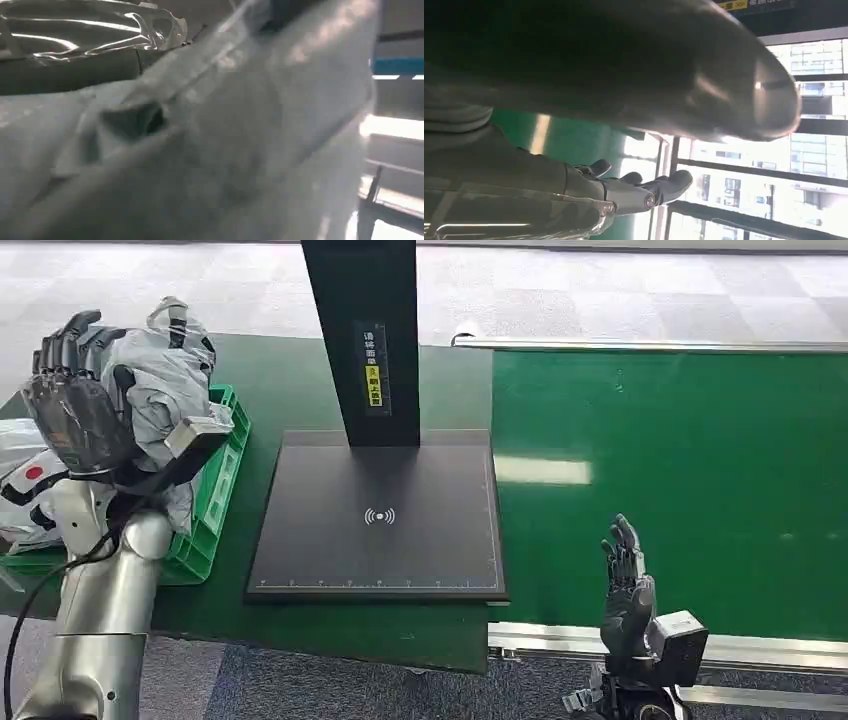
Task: Moved the parcel from conveyor to table for the left to box.
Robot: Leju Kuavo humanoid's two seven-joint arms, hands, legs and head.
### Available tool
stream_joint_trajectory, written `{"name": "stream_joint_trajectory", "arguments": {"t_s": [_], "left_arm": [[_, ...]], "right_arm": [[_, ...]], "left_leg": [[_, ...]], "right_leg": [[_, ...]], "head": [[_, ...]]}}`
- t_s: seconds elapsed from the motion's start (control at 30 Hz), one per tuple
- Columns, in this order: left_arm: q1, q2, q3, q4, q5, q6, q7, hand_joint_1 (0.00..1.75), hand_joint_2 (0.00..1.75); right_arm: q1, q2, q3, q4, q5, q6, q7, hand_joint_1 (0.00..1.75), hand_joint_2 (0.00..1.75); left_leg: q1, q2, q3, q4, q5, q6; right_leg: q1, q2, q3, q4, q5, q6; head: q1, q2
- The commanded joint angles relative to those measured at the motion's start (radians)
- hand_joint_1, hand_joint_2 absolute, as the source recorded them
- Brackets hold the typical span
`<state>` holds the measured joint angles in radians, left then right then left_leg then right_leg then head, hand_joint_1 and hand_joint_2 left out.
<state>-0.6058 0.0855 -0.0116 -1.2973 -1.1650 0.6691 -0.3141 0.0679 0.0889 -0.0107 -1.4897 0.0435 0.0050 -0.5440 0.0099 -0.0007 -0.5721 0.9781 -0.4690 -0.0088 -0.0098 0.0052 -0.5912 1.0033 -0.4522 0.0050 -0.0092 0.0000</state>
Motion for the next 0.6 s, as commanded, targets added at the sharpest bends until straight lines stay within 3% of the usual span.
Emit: {"name": "stream_joint_trajectory", "arguments": {"t_s": [0.03,0.1,0.13,0.4,0.6], "left_arm": [[-0.078,-0.127,0.315,-0.169,-0.070,0.029,-0.225,1.75,1.75],[-0.122,-0.108,0.334,-0.155,-0.146,0.029,-0.195,1.75,1.75],[-0.168,-0.066,0.332,-0.104,-0.223,0.029,-0.126,1.75,1.75],[-0.193,-0.046,0.328,-0.074,-0.212,0.029,-0.124,1.75,1.75],[-0.307,0.125,0.222,0.201,-0.382,0.029,0.164,1.75,1.75]], "right_arm": [[-0.044,-0.010,0.010,0.066,-0.008,-0.002,-0.010,0.00,0.00],[-0.055,-0.009,0.014,0.075,-0.008,-0.002,-0.010,0.00,0.00],[-0.067,-0.007,0.016,0.083,-0.008,-0.002,-0.008,0.00,0.00],[-0.070,-0.007,0.016,0.084,-0.009,-0.002,-0.007,0.00,0.00],[-0.067,-0.015,0.010,0.072,-0.006,-0.002,-0.006,0.00,0.00]], "left_leg": [[0.001,0.001,-0.001,0.001,-0.001,0.000],[0.001,0.001,-0.001,0.001,-0.001,0.000],[0.001,0.001,-0.002,0.002,-0.001,0.000],[0.001,0.000,0.001,0.000,0.000,0.000],[0.001,0.000,0.001,0.001,0.000,0.000]], "right_leg": [[0.001,0.001,-0.001,0.000,0.000,0.000],[0.001,0.000,0.000,0.000,0.000,0.000],[0.001,0.000,-0.002,0.000,0.000,-0.001],[0.001,0.000,0.001,-0.001,0.000,0.000],[0.001,-0.001,0.001,0.000,0.000,-0.001]], "head": [[0.000,0.000],[0.000,0.000],[0.000,0.000],[0.000,0.000],[0.000,0.000]]}}
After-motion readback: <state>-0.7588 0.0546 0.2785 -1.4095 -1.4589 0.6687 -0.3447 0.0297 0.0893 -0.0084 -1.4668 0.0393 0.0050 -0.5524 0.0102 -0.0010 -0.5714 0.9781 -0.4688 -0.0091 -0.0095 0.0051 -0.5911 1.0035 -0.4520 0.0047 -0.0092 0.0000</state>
